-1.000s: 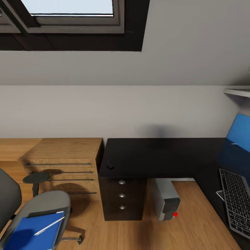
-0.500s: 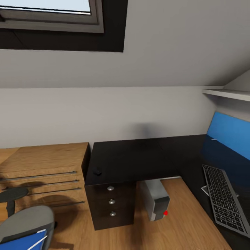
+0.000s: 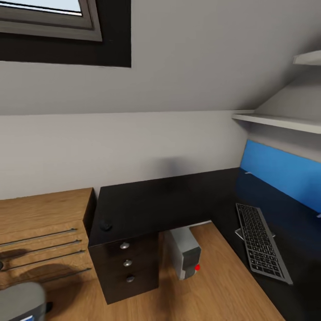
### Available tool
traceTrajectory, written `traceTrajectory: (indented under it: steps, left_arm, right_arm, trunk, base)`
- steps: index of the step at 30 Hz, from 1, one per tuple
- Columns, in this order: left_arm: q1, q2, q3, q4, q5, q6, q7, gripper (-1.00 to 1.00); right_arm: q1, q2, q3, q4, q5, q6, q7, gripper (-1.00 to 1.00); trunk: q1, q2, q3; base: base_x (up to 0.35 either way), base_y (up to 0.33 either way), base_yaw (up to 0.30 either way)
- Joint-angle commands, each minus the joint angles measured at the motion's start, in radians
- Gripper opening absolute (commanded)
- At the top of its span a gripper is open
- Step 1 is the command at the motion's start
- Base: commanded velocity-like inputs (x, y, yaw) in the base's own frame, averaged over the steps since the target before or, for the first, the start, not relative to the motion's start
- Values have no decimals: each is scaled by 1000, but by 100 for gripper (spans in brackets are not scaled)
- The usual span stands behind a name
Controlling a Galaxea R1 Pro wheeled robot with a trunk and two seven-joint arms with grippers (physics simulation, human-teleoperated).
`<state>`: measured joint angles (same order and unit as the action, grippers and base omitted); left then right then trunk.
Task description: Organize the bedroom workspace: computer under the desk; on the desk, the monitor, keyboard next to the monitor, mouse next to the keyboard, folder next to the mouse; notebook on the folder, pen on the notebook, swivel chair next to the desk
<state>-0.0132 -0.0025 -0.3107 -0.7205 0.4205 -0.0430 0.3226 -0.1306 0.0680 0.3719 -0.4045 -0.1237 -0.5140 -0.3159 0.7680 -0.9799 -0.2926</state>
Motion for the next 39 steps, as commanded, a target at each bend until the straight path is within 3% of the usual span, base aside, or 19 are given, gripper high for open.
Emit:
traceTrajectory:
  steps: [1,11,26,30,31,32,39]
  left_arm:
    - [-1,1,-5,-1,10,-4,7,100]
    - [0,1,-5,0,12,-5,8,100]
    - [0,1,-5,0,11,-5,8,100]
    - [0,1,-5,-4,11,-47,8,100]
    - [0,1,-7,-6,10,-119,4,100]
    - [0,1,-8,-8,10,-144,3,100]
    - [0,1,-15,-25,9,-185,2,100]
  right_arm:
    - [-1,-1,9,1,-11,-5,-5,100]
    - [-1,2,10,1,-12,-5,-5,100]
    - [-1,5,12,-2,-15,-5,-6,100]
    - [-1,7,12,-4,-17,-5,-6,100]
    - [-1,6,12,-5,-17,-5,-6,100]
    - [-1,6,12,-5,-17,-5,-6,100]
    - [-1,5,11,-5,-17,-8,-6,100]
  trunk:
    - [0,-1,-1]
    - [0,-1,-1]
    - [0,-1,-1]
    - [0,-1,-1]
    - [0,-1,-1]
    - [0,-1,-1]
    - [0,-1,-1]
  base:
    - [0,0,-294]
    - [0,0,-255]
    - [0,0,-19]
    - [0,0,0]
    - [0,0,0]
    - [0,0,0]
    - [0,0,0]
